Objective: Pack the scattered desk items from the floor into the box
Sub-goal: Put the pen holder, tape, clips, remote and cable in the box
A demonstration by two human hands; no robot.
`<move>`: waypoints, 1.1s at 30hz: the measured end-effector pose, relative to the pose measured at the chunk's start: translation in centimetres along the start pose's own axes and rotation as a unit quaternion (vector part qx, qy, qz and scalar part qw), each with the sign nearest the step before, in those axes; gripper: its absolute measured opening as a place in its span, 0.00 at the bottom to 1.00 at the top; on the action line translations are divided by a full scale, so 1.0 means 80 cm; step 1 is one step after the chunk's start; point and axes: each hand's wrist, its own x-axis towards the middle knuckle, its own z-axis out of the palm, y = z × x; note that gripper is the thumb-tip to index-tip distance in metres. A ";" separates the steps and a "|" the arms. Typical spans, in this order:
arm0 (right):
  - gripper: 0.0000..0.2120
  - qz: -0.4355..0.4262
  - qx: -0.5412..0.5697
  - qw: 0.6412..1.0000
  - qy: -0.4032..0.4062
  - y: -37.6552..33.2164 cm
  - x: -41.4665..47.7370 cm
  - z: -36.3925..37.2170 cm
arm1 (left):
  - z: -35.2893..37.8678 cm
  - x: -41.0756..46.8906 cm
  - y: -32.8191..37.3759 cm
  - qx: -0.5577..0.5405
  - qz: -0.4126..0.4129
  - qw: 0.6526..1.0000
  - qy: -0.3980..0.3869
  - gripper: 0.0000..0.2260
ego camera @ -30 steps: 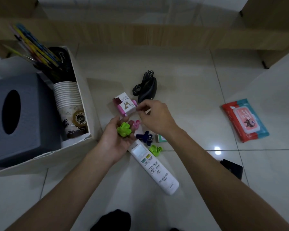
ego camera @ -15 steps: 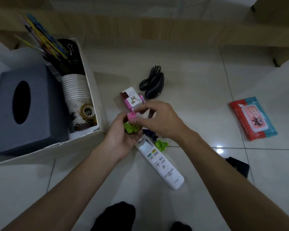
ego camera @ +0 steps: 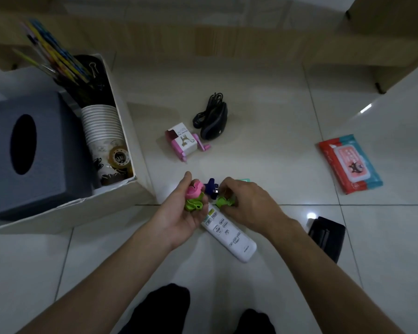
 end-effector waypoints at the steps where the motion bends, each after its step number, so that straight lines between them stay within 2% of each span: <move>1: 0.17 0.003 0.002 1.000 0.000 0.000 0.001 0.001 | 0.001 -0.001 0.000 0.004 0.002 1.000 0.002 0.13; 4: 0.19 0.019 0.019 1.000 -0.006 -0.002 0.004 0.003 | 0.001 -0.002 0.001 0.014 0.015 1.000 0.011 0.11; 8: 0.05 0.040 0.109 0.993 0.037 -0.004 0.002 -0.010 | 0.000 -0.006 0.002 0.016 0.014 1.000 0.013 0.12; 10: 0.03 0.060 0.174 0.981 0.069 -0.009 -0.001 -0.026 | 0.001 -0.008 0.002 -0.004 0.005 1.000 0.020 0.12; 13: 0.05 0.032 0.240 0.967 0.079 -0.032 -0.007 -0.055 | 0.003 -0.014 0.002 -0.032 -0.013 0.999 0.006 0.12; 17: 0.11 -0.037 0.151 0.988 0.013 -0.077 -0.012 -0.070 | 0.007 -0.029 0.008 -0.056 -0.017 0.996 -0.064 0.12; 19: 0.15 -0.060 0.164 0.985 -0.011 -0.096 -0.014 -0.074 | 0.008 -0.040 0.012 -0.056 -0.003 0.995 -0.085 0.14; 21: 0.17 -0.076 0.245 0.967 -0.010 -0.112 -0.015 -0.084 | 0.010 -0.052 0.018 -0.046 0.026 0.995 -0.089 0.14; 24: 0.16 -0.091 0.389 0.916 0.036 -0.129 -0.012 -0.098 | 0.007 -0.080 0.037 -0.065 0.052 0.993 -0.090 0.12; 26: 0.14 -0.101 0.419 0.899 0.076 -0.139 -0.005 -0.103 | 0.001 -0.105 0.060 -0.076 0.074 0.988 -0.109 0.12; 28: 0.14 -0.098 0.447 0.884 0.100 -0.146 0.007 -0.103 | -0.007 -0.127 0.088 -0.044 0.146 0.981 -0.120 0.11; 30: 0.13 -0.085 0.452 0.883 0.101 -0.150 0.020 -0.099 | -0.016 -0.136 0.117 0.077 0.268 0.959 -0.054 0.12; 31: 0.12 -0.079 0.444 0.888 0.091 -0.152 0.027 -0.095 | -0.022 -0.134 0.130 0.183 0.335 0.924 0.010 0.13; 33: 0.12 -0.073 0.440 0.893 0.058 -0.157 0.040 -0.083 | -0.037 -0.118 0.150 0.403 0.420 0.801 0.141 0.15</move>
